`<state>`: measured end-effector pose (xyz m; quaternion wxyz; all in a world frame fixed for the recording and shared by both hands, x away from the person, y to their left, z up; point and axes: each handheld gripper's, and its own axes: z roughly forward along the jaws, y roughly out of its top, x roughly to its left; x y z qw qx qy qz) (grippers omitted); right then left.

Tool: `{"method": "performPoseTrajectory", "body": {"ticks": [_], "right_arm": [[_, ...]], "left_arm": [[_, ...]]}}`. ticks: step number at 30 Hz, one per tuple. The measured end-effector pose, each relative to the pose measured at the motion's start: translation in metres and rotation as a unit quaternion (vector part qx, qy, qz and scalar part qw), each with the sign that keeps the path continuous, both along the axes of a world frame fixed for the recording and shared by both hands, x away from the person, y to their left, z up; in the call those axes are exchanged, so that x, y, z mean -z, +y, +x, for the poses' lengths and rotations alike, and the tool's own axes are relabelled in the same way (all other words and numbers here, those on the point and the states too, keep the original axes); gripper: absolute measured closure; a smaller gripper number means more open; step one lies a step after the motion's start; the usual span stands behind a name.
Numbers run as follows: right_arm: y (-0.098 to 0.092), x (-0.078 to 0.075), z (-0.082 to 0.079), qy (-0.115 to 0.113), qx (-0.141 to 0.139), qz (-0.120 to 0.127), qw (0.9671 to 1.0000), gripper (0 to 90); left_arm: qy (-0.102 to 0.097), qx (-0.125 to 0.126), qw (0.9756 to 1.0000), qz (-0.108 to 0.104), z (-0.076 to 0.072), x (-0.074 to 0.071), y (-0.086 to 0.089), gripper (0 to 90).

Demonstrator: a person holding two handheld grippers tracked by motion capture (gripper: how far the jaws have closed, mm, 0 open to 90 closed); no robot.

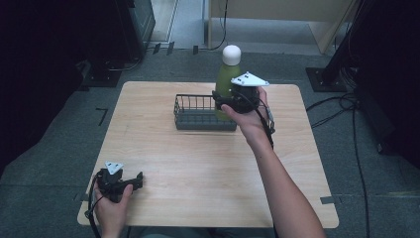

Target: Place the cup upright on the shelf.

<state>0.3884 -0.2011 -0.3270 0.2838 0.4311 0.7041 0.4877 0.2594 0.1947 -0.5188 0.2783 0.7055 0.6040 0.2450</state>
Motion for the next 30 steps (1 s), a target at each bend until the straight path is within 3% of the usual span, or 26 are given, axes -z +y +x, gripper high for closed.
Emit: {"method": "performPoseTrajectory", "body": {"ticks": [8, 15, 25, 30], "right_arm": [[0.005, 0.004, 0.028, 0.0, 0.026, 0.002, 0.9997, 20.4], [0.001, 0.022, 0.052, 0.017, 0.05, 0.02, 0.9984, 20.4], [-0.001, 0.048, 0.063, 0.032, 0.062, 0.039, 0.9968, 20.4], [0.004, 0.06, 0.063, 0.033, 0.058, 0.016, 0.9976, 20.4]], "left_arm": [[0.0, 0.001, 1.0, 0.0, 0.0, 0.0, 0.0, 0.0], [0.0, 0.001, 1.0, 0.0, 0.0, 0.0, 0.0, 0.0], [0.0, 0.001, 1.0, 0.0, 0.0, 0.0, 0.0, 0.0], [0.0, 0.001, 1.0, 0.001, 0.0, 0.0, 0.0, 0.0]]}}
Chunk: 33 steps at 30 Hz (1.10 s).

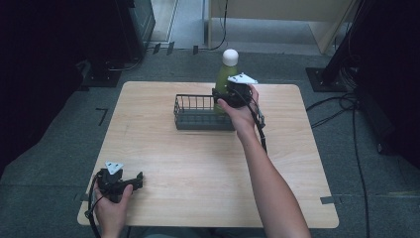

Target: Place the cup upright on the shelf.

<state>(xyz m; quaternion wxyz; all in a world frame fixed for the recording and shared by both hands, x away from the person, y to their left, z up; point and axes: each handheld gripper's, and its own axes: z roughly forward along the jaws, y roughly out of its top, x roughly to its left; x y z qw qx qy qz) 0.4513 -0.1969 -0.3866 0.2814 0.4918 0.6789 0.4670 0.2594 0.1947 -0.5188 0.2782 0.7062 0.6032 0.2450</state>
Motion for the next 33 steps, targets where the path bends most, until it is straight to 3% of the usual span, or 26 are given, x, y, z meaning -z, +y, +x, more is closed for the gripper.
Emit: {"method": "performPoseTrajectory", "body": {"ticks": [9, 19, 33], "right_arm": [[0.003, 0.012, 0.001, 0.013, -0.004, -0.003, 0.9999, 20.3], [0.007, 0.018, 0.001, 0.01, -0.004, -0.022, 0.9997, 20.2], [0.007, 0.02, 0.005, 0.019, 0.0, -0.006, 0.9998, 18.5]], "left_arm": [[0.0, 0.001, 1.0, 0.0, 0.0, 0.0, 0.0, 0.0], [0.0, 0.001, 1.0, 0.0, 0.0, 0.0, 0.0, 0.0], [0.001, 0.003, 1.0, 0.001, 0.0, 0.0, 0.0, 0.0]]}}
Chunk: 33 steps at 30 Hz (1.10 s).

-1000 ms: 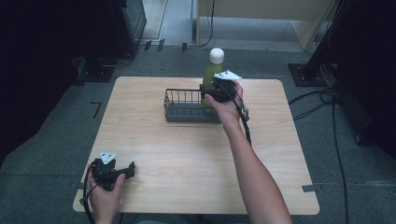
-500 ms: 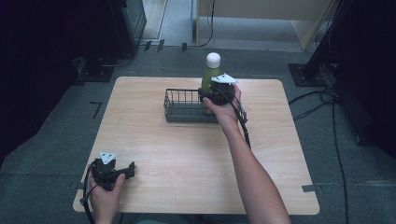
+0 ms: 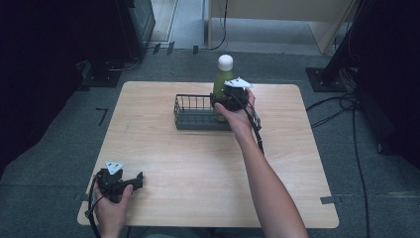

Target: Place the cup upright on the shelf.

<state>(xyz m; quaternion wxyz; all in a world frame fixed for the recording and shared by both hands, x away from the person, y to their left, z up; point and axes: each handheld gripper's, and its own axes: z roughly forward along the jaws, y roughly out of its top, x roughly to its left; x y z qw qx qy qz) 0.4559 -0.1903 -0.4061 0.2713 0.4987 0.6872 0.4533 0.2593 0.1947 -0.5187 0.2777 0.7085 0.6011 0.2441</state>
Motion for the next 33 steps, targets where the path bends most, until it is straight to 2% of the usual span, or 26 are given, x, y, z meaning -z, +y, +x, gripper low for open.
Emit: {"method": "performPoseTrajectory", "body": {"ticks": [3, 9, 13, 15, 23, 30, 33], "right_arm": [[0.0, 0.0, 0.0, 0.007, -0.006, -0.002, 1.0, 17.0], [-0.003, -0.002, -0.002, 0.026, -0.006, -0.007, 0.9996, 5.9], [-0.007, -0.003, -0.004, 0.038, -0.009, 0.014, 0.9991, 1.3], [-0.008, -0.004, -0.006, 0.037, -0.016, 0.022, 0.9989, 0.6], [-0.018, -0.005, -0.021, 0.031, -0.019, 0.017, 0.9992, 0.0], [-0.029, 0.001, -0.039, 0.027, -0.027, 0.035, 0.9987, 0.0], [-0.034, 0.002, -0.046, 0.025, -0.027, 0.036, 0.9987, 0.0]], "left_arm": [[0.0, 0.0, 1.0, 0.0, 0.0, 0.0, 0.0, 0.0], [0.0, 0.0, 1.0, 0.0, 0.0, 0.0, 0.0, 0.0], [0.0, 0.0, 1.0, 0.0, 0.0, 0.0, 0.0, 0.0], [0.0, 0.0, 1.0, 0.0, 0.0, 0.0, 0.0, 0.0], [0.0, 0.0, 1.0, 0.0, 0.0, 0.0, 0.0, 0.0], [0.0, 0.0, 1.0, 0.0, 0.0, 0.0, 0.0, 0.0], [0.0, 0.0, 1.0, 0.0, 0.0, 0.0, 0.0, 0.0]]}}
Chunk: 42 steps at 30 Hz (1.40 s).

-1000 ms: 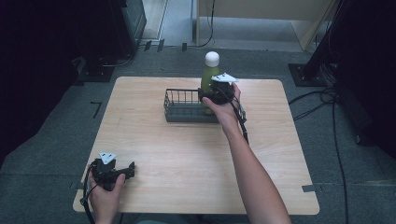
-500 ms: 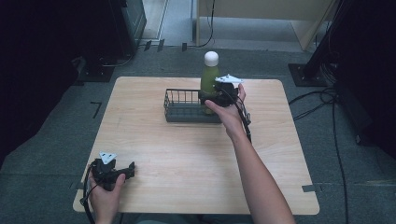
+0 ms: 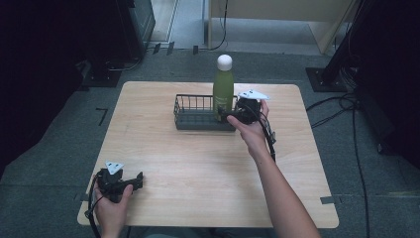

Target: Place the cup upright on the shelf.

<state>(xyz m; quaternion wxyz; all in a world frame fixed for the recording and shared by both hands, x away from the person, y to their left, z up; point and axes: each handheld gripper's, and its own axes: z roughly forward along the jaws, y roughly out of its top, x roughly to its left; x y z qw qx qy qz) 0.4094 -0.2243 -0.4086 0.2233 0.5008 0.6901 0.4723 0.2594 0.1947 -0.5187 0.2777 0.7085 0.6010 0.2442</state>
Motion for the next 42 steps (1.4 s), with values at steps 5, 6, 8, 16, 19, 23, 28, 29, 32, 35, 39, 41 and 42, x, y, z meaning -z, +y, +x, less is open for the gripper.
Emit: {"method": "performPoseTrajectory", "body": {"ticks": [5, 6, 8, 16, 19, 23, 28, 29, 32, 35, 39, 41, 42], "right_arm": [[-0.009, 0.005, -0.013, 0.001, 0.001, -0.009, 1.0, 0.0], [-0.011, 0.005, -0.016, 0.001, 0.001, -0.009, 1.0, 0.0], [-0.014, 0.006, -0.021, 0.0, 0.0, -0.012, 0.9999, 0.0], [-0.023, 0.011, -0.037, -0.003, 0.0, -0.028, 0.9996, 0.0], [-0.028, 0.015, -0.043, -0.001, 0.002, -0.029, 0.9996, 0.0], [-0.034, 0.02, -0.049, -0.001, 0.008, -0.038, 0.9992, 0.2], [-0.047, 0.028, -0.057, 0.007, 0.02, -0.035, 0.9992, 0.4], [-0.049, 0.029, -0.058, 0.009, 0.022, -0.034, 0.9991, 0.4], [-0.057, 0.036, -0.065, 0.013, 0.031, -0.04, 0.9986, 0.5], [-0.064, 0.042, -0.07, 0.018, 0.036, -0.042, 0.9983, 0.6], [-0.075, 0.051, -0.078, 0.026, 0.046, -0.037, 0.9979, 0.6], [-0.079, 0.054, -0.082, 0.029, 0.049, -0.035, 0.9977, 0.6], [-0.082, 0.056, -0.084, 0.031, 0.052, -0.036, 0.9975, 0.6]], "left_arm": [[-0.001, -0.001, 1.0, -0.001, 0.0, 0.0, 0.0, 0.0], [0.0, 0.0, 1.0, 0.0, 0.0, 0.0, 0.0, 0.0], [0.0, 0.0, 1.0, 0.0, 0.0, 0.0, 0.0, 0.0], [-0.001, -0.001, 1.0, -0.001, 0.0, 0.0, 0.0, 0.0], [0.0, 0.0, 1.0, 0.0, 0.0, 0.0, 0.0, 0.0], [0.0, 0.0, 1.0, 0.0, 0.0, 0.0, 0.0, 0.0], [0.0, 0.0, 1.0, 0.0, 0.0, 0.0, 0.0, 0.0], [0.0, 0.0, 1.0, 0.0, 0.0, 0.0, 0.0, 0.0], [0.0, 0.0, 1.0, 0.0, 0.0, 0.0, 0.0, 0.0], [0.0, 0.0, 1.0, 0.0, 0.0, 0.0, 0.0, 0.0], [0.0, 0.0, 1.0, 0.0, 0.0, 0.0, 0.0, 0.0], [0.0, 0.0, 1.0, 0.0, 0.0, 0.0, 0.0, 0.0], [-0.001, 0.0, 1.0, 0.0, 0.0, 0.0, 0.0, 0.0]]}}
